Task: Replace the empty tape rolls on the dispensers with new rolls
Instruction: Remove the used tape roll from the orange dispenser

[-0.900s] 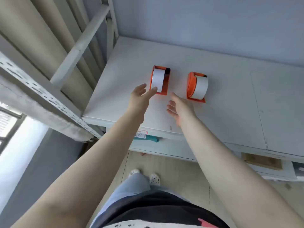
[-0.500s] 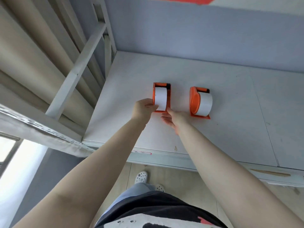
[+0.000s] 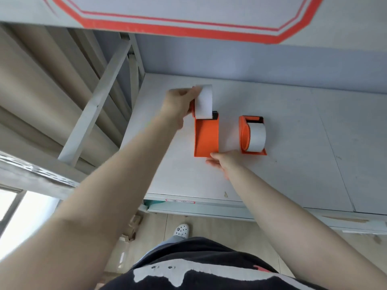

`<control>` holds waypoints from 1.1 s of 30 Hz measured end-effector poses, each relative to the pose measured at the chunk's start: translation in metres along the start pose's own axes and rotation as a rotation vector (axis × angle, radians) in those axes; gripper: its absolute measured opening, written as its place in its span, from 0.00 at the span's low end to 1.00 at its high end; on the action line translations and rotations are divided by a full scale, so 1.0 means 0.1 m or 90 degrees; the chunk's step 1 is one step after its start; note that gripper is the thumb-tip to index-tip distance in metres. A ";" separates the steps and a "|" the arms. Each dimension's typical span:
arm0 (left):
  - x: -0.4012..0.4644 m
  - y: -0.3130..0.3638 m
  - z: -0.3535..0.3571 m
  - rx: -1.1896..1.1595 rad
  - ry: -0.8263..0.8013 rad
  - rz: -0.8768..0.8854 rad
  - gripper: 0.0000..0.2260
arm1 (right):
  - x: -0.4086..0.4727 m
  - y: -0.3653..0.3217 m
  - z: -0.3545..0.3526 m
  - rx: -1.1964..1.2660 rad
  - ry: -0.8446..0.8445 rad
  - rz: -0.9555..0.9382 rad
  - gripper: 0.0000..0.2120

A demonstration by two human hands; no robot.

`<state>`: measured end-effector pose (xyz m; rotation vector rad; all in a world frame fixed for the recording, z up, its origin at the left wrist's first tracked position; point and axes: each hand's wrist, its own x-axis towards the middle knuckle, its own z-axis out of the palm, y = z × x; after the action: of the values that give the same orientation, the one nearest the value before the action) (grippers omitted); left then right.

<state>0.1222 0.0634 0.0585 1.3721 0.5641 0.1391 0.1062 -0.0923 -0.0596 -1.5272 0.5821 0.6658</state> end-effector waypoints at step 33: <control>-0.09 -0.28 0.06 0.055 0.019 -0.048 0.05 | -0.46 -0.71 -0.11 0.201 -0.090 -0.120 0.17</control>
<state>0.1104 0.0485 0.0347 1.4318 0.6519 0.0753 0.1256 -0.1004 0.0231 -1.2119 0.4076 0.5049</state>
